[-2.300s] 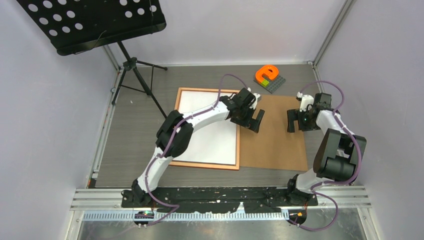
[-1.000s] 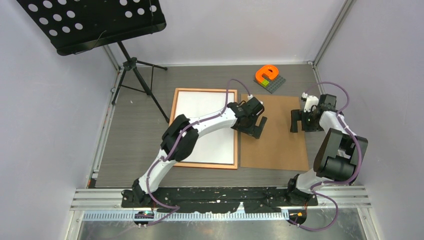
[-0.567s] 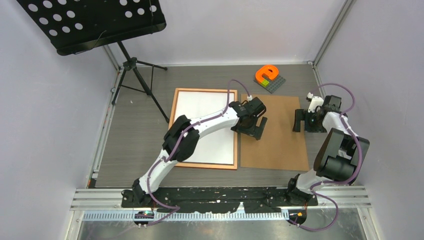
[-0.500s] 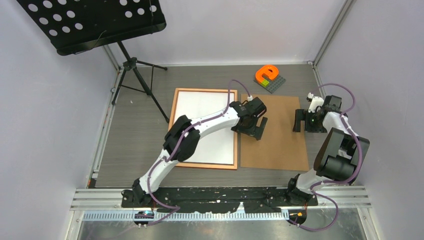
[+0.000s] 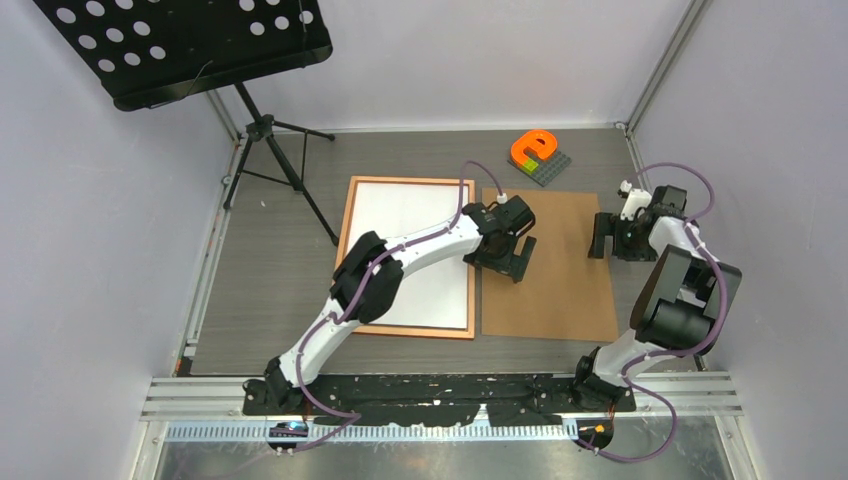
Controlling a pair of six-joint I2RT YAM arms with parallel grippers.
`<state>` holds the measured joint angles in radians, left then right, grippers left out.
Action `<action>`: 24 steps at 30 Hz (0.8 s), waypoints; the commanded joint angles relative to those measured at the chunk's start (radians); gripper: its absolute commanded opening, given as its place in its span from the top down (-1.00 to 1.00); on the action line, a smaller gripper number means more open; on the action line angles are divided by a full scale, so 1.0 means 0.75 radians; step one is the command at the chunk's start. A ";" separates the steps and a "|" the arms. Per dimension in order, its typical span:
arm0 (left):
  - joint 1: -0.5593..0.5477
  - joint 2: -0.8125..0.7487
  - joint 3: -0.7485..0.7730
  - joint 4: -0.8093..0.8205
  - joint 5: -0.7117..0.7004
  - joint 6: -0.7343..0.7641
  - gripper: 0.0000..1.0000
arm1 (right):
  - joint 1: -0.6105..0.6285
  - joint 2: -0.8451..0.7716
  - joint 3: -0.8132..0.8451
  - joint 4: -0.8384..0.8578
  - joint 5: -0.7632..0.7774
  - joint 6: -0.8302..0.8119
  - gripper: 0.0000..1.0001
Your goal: Put the photo into the frame
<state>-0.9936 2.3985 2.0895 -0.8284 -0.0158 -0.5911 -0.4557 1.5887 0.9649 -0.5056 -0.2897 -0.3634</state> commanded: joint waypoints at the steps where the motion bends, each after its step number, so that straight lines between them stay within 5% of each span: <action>1: 0.000 -0.005 0.036 -0.013 -0.030 0.055 -0.99 | -0.014 0.041 0.079 -0.006 -0.021 0.009 -0.95; 24: 0.040 0.047 0.059 0.103 0.259 0.125 -0.99 | -0.014 0.229 0.175 -0.128 -0.183 0.006 -0.90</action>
<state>-0.9676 2.4119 2.1113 -0.8104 0.0780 -0.5110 -0.4622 1.7481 1.0782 -0.5682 -0.3794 -0.3527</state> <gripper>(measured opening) 0.994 0.954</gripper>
